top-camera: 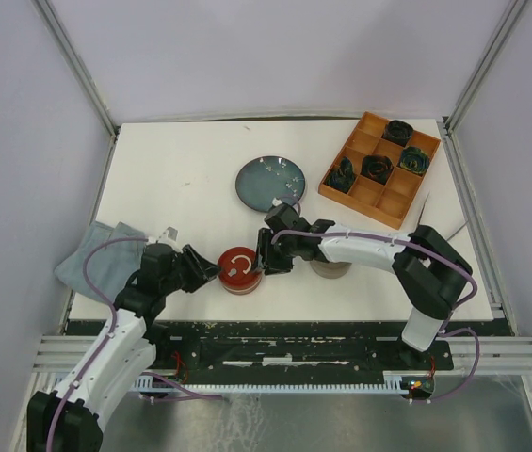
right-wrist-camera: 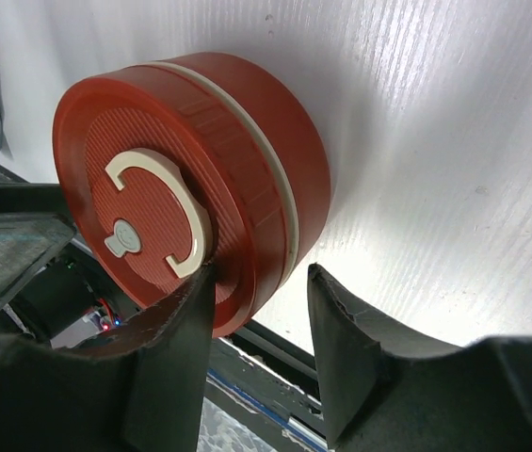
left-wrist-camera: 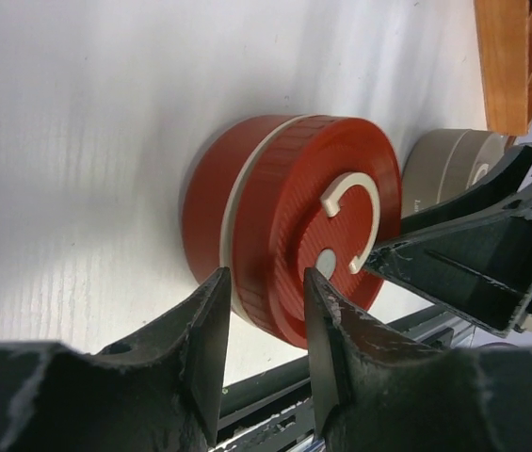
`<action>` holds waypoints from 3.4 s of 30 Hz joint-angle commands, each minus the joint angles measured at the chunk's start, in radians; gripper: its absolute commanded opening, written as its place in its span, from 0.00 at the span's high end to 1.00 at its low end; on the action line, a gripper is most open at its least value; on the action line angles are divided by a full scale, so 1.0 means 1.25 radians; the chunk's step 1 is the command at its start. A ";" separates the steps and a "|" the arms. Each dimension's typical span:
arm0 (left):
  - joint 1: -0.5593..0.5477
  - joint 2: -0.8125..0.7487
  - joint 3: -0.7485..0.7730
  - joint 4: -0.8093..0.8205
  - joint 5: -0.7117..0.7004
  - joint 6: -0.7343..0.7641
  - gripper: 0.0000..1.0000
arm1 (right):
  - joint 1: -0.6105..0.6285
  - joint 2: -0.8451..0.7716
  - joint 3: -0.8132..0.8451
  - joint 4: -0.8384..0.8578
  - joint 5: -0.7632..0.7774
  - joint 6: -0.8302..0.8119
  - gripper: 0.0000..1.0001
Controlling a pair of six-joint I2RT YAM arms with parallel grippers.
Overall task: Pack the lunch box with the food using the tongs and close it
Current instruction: Close the box lid on the packing box.
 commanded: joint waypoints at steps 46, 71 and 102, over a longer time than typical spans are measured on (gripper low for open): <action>-0.022 0.060 -0.126 0.114 0.029 -0.054 0.65 | -0.018 0.087 -0.274 0.424 -0.011 0.177 0.81; -0.025 0.139 -0.068 0.153 0.046 -0.018 0.50 | -0.021 0.035 -0.142 0.152 0.033 0.066 0.65; 0.003 0.295 0.210 0.061 -0.169 0.149 0.22 | -0.044 0.064 0.099 0.003 0.013 -0.106 0.36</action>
